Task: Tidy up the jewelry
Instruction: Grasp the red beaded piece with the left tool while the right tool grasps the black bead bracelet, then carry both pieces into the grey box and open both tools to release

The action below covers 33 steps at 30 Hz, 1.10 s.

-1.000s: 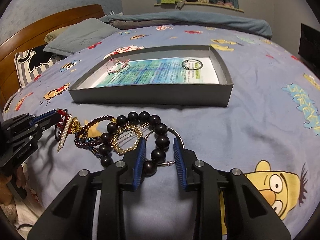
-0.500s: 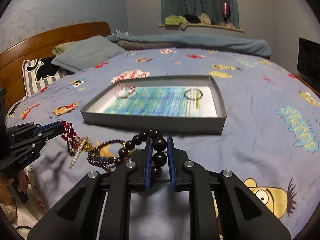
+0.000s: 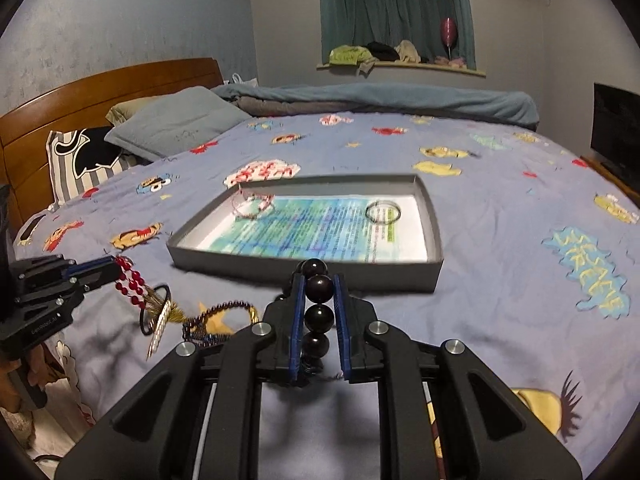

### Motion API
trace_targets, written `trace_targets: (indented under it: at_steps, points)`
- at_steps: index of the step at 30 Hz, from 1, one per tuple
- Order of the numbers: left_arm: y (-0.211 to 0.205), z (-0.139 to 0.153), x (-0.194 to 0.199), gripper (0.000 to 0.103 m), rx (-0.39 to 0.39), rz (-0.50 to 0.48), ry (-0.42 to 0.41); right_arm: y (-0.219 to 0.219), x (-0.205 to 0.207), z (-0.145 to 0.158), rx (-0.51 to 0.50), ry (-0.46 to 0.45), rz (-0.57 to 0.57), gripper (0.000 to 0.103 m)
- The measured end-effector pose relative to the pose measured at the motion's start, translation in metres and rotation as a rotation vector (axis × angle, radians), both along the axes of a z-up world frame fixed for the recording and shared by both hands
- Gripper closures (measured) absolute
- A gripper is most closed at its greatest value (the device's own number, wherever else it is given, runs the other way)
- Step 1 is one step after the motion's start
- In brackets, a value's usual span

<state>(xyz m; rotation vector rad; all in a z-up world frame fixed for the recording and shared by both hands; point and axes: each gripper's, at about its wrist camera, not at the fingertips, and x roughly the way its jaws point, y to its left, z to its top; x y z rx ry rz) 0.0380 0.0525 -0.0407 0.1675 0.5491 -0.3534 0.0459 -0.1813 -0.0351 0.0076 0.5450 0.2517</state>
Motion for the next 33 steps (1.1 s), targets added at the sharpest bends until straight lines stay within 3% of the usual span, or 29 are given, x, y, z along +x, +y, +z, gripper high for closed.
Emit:
trace_targets:
  at_steps: [10, 19, 25, 33]
  points:
    - [-0.004, 0.060, 0.012, 0.092, 0.024, -0.009, -0.134, -0.006, 0.010, 0.046, -0.005, -0.085, -0.023, 0.089]
    - [-0.016, 0.094, 0.064, 0.092, -0.019, 0.011, -0.160, -0.011, 0.047, 0.087, 0.018, -0.144, -0.075, 0.089]
    - [-0.029, 0.081, 0.100, 0.092, -0.004, 0.040, -0.125, -0.014, 0.082, 0.076, 0.037, -0.121, -0.124, 0.089]
    - [-0.031, 0.030, 0.135, 0.092, -0.028, 0.015, -0.017, -0.013, 0.119, 0.033, 0.055, -0.016, -0.096, 0.089]
